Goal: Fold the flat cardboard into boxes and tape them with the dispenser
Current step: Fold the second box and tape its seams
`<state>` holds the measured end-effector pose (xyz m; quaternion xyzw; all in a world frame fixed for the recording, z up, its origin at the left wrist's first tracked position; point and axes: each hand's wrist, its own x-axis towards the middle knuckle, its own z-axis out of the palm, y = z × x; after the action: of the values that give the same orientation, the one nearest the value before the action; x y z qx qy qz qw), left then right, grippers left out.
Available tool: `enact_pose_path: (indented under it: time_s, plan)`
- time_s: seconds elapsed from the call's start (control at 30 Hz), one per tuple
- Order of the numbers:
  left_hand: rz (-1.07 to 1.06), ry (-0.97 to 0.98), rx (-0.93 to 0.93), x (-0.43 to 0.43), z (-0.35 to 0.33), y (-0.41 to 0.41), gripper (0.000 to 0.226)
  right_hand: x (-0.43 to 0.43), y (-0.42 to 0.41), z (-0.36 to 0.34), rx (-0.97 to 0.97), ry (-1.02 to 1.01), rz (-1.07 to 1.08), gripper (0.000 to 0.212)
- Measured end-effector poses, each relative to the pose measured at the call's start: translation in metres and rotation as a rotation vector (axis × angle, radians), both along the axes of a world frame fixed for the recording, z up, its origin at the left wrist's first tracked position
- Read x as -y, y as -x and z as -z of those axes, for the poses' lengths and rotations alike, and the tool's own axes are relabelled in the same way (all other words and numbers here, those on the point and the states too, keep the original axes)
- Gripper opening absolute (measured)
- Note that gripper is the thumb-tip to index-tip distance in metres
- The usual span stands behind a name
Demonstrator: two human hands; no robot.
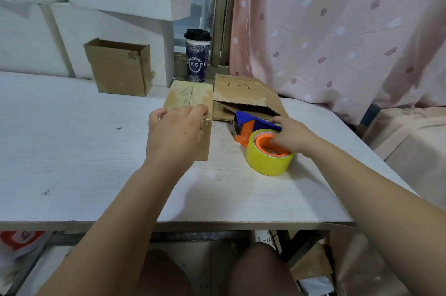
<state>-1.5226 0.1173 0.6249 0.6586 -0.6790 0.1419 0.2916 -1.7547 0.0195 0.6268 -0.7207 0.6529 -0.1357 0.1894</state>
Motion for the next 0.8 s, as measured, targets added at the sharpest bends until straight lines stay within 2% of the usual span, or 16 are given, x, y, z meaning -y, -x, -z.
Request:
enact_pose_path:
  time_s: [0.07,0.13,0.2,0.3,0.5,0.63,0.8]
  plan:
    - [0.001,0.006,-0.022,-0.001,0.001,-0.001,0.03,-0.009,-0.01,-0.004,0.069,0.244,-0.013,0.051]
    - [0.004,0.012,-0.041,-0.001,0.001,-0.001,0.027,-0.025,-0.027,-0.009,0.227,0.54,-0.098,0.045]
    - [0.006,0.021,-0.058,-0.002,0.0,-0.001,0.023,-0.044,-0.047,-0.011,0.326,0.658,-0.231,0.039]
    - [0.013,0.037,-0.071,-0.002,-0.002,-0.001,0.015,-0.067,-0.076,-0.002,0.444,0.597,-0.331,0.041]
    - [0.041,0.019,-0.066,-0.002,-0.002,-0.002,0.01,-0.085,-0.107,0.025,0.728,0.402,-0.223,0.062]
    - [0.07,0.02,-0.078,-0.003,-0.003,-0.001,0.012,-0.085,-0.113,0.026,0.757,0.454,-0.209,0.073]
    - [0.075,0.027,-0.11,-0.002,-0.002,0.001,0.005,-0.08,-0.115,0.026,0.787,0.426,-0.205,0.067]
